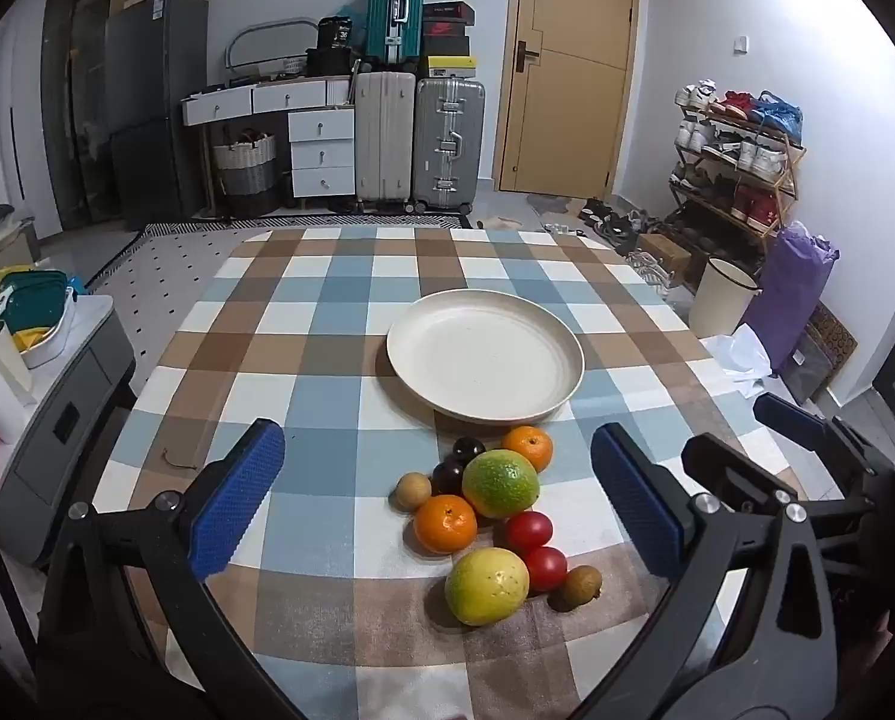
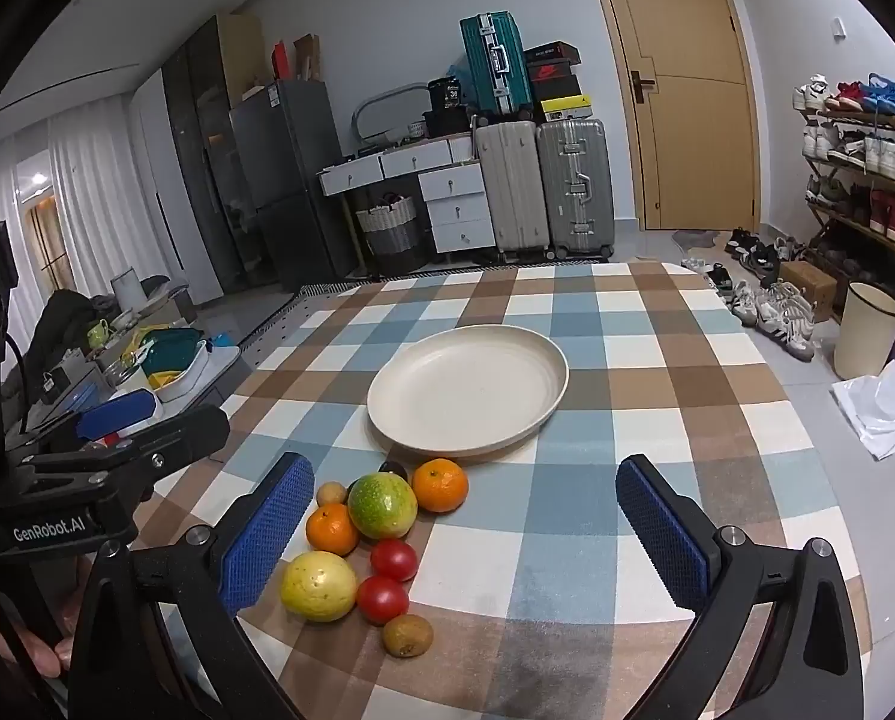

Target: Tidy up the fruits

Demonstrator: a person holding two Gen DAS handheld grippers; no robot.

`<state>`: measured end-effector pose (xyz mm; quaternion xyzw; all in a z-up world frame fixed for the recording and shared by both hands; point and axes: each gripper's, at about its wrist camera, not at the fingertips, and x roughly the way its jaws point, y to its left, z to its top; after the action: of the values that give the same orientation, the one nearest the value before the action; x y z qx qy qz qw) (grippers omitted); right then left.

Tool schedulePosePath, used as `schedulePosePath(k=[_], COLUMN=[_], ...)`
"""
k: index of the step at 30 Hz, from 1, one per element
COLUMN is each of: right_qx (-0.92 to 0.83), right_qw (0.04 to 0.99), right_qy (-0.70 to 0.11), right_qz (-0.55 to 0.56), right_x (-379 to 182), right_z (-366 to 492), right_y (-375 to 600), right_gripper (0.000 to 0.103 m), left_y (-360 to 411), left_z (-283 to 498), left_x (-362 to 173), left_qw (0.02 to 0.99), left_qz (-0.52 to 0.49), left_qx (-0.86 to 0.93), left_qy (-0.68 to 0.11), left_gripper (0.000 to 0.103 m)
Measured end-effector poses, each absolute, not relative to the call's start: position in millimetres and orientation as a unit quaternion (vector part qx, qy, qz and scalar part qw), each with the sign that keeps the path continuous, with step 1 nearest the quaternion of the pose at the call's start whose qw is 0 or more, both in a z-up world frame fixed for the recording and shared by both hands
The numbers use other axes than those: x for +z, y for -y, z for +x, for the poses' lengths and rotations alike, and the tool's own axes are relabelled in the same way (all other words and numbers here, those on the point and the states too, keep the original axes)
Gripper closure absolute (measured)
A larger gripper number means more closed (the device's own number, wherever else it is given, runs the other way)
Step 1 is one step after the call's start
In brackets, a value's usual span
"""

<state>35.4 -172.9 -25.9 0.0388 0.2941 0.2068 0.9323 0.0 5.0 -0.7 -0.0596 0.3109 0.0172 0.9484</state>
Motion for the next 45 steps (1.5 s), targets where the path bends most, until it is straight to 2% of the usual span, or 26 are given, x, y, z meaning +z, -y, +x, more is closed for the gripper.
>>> schedulePosePath(k=[4,24,45], right_qx=[0.204,0.210,0.214], right_qw=[0.931,0.933,0.932], right_qy=[-0.300,-0.291,-0.290], right_qz=[0.036,0.039,0.043], right_x=[-27,-22,-23], right_z=[36,33,32], right_y=[174,177,175], right_gripper=[0.000,0.000,0.000], left_y=[4,-7,-7], left_z=[7,-1,4], left_x=[1,-4,-12], left_qw=[0.946,0.953,0.949], left_qz=[-0.031,-0.040,-0.045], left_qx=[0.021,0.042,0.043], left_qy=[-0.321,-0.299,-0.310], left_gripper=[0.001,0.001,0.001])
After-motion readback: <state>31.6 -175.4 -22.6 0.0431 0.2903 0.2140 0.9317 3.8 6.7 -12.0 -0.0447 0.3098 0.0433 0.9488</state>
